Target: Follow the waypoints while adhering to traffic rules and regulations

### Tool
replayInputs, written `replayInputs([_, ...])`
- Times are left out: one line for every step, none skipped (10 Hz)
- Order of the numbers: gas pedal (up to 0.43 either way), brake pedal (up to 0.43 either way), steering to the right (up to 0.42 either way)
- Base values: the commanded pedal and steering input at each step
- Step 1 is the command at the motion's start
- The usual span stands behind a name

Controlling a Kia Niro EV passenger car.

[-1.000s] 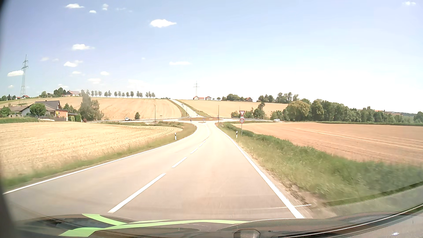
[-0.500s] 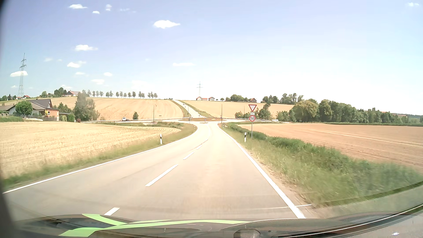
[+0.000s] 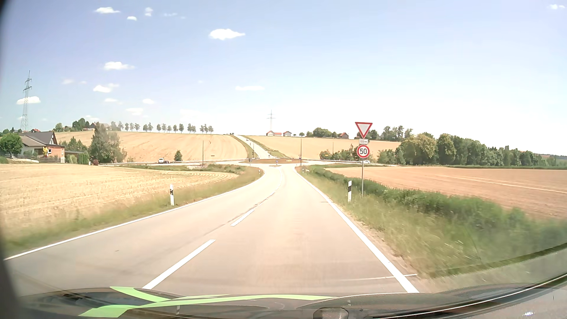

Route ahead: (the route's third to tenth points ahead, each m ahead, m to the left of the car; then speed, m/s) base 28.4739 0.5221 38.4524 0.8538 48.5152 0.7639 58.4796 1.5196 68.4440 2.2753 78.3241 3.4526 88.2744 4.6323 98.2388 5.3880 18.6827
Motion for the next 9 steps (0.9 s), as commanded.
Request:
replayInputs([0.0, 0.207, -0.008])
replayInputs([0.0, 0.207, -0.008])
replayInputs([0.0, 0.207, -0.008])
replayInputs([0.0, 0.201, -0.008])
replayInputs([0.0, 0.201, -0.008])
replayInputs([0.0, 0.189, -0.008])
replayInputs([0.0, 0.159, -0.007])
replayInputs([0.0, 0.14, -0.005])
replayInputs([0.0, 0.128, -0.004])
